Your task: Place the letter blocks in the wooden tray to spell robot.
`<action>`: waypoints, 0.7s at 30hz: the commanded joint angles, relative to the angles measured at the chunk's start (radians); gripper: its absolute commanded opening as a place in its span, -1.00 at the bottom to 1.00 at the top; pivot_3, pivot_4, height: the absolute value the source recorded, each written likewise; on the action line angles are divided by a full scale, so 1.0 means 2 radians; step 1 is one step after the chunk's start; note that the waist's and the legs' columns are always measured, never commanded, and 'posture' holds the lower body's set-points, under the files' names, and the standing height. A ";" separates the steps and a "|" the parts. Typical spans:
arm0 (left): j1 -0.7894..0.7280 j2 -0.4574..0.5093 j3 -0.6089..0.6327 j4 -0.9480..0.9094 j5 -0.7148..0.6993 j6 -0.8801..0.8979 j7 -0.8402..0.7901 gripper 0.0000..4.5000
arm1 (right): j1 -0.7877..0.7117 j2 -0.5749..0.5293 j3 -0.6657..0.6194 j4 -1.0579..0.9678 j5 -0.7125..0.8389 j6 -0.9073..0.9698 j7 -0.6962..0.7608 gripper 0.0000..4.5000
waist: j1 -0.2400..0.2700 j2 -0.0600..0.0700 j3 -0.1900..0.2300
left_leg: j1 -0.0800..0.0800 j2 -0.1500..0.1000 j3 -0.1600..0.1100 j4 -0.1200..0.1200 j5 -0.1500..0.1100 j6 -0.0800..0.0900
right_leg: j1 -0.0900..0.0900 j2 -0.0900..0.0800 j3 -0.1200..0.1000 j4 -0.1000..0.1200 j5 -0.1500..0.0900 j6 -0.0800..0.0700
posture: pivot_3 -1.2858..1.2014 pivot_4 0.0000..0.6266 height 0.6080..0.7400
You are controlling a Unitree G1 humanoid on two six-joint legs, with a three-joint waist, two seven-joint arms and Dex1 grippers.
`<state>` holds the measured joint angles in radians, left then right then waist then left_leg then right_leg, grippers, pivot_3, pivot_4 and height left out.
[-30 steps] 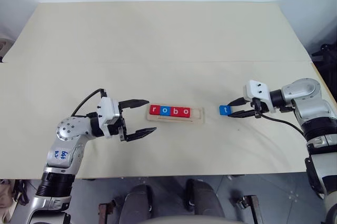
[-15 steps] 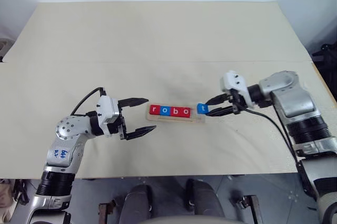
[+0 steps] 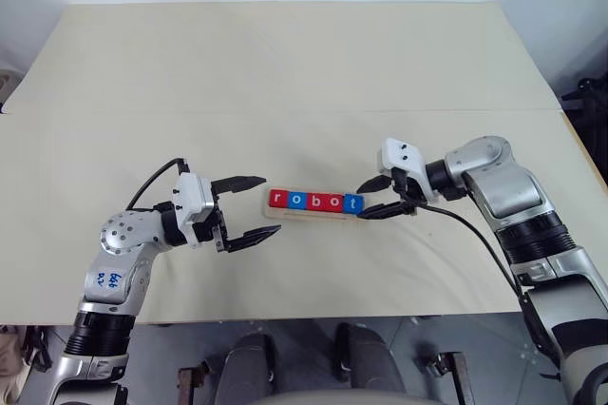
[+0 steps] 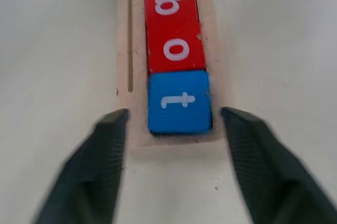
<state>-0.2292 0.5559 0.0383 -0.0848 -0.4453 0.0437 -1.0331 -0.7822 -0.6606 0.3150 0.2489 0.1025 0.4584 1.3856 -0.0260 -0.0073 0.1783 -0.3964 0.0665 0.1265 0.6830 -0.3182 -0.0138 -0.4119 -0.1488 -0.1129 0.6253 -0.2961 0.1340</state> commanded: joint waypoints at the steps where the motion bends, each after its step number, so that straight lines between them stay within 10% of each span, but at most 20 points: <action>1: 0.002 0.003 0.011 -0.023 -0.003 -0.004 0.005 1.00 | -0.002 -0.005 -0.010 -0.022 0.008 -0.004 0.002 0.88 | 0.000 0.000 0.000 | 0.000 0.000 0.000 0.000 0.000 0.000 | 0.000 0.000 0.000 0.000 0.000 0.000 | 0.03 -0.52 1.00; 10: 0.009 0.008 0.015 -0.029 -0.006 0.000 0.009 1.00 | 0.026 -0.040 -0.048 -0.048 0.034 -0.009 0.009 0.99 | 0.001 0.000 0.000 | 0.000 0.000 0.000 0.000 0.000 0.000 | 0.000 0.000 0.000 0.000 0.000 0.000 | 0.03 -0.52 1.00; 21: -0.002 0.007 0.014 -0.024 -0.006 0.005 0.008 1.00 | 0.042 -0.035 -0.046 -0.020 0.020 -0.052 -0.022 -0.53 | 0.000 0.000 0.000 | 0.000 0.000 0.000 0.000 0.000 0.000 | 0.000 0.000 0.000 0.000 0.000 0.000 | 0.03 -0.52 1.00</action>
<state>-0.2263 0.5668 0.0543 -0.1079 -0.4455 0.0544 -1.0183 -0.6897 -0.7359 0.2316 0.2006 0.1534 0.3860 1.3555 -0.0260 -0.0073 0.1783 -0.3962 0.0664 0.1266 0.6829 -0.3182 -0.0138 -0.4118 -0.1488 -0.1129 0.6251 -0.2961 0.1340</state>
